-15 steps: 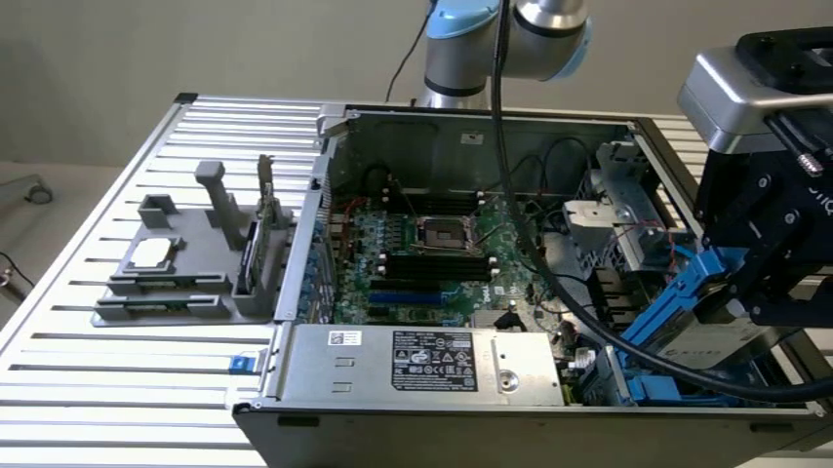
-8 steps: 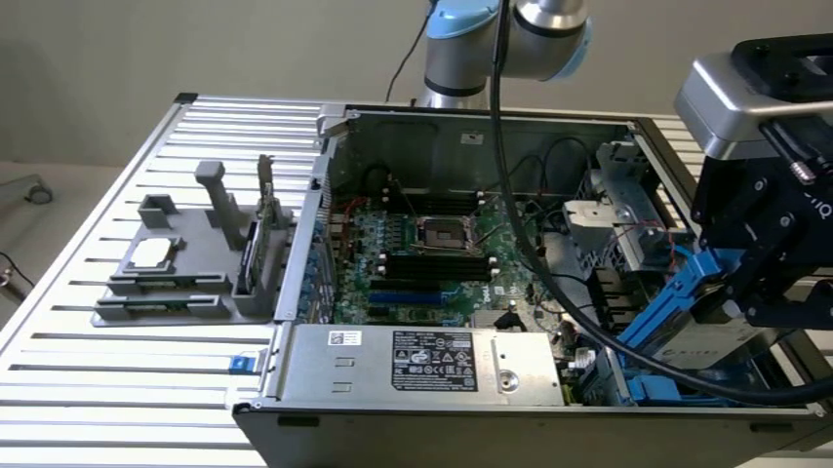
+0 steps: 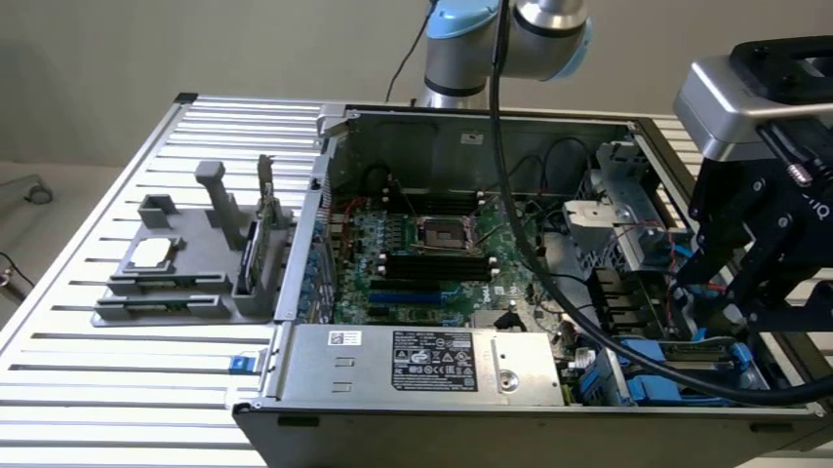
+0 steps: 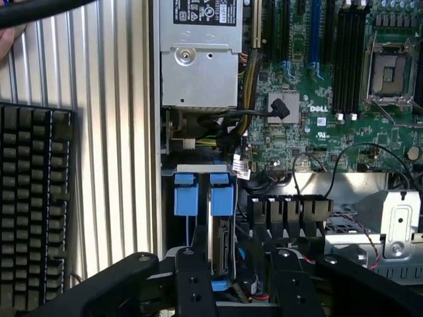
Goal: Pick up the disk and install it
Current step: 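Insert the disk into the insertion slot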
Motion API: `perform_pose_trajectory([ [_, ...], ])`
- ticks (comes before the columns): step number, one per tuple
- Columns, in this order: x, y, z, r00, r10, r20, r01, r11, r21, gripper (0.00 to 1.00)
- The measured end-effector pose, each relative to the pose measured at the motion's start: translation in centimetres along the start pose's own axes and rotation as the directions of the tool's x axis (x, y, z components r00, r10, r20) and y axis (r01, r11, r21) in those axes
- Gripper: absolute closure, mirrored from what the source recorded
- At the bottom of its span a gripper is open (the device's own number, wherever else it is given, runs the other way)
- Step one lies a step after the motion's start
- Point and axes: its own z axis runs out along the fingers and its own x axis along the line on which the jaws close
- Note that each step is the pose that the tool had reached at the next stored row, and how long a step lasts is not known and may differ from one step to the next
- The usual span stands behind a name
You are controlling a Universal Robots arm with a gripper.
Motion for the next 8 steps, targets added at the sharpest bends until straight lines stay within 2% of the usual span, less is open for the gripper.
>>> perform_pose_trajectory([
  [8,0.01,0.0,0.07,1.0,0.0,0.001,0.0,1.0,0.0,0.59],
])
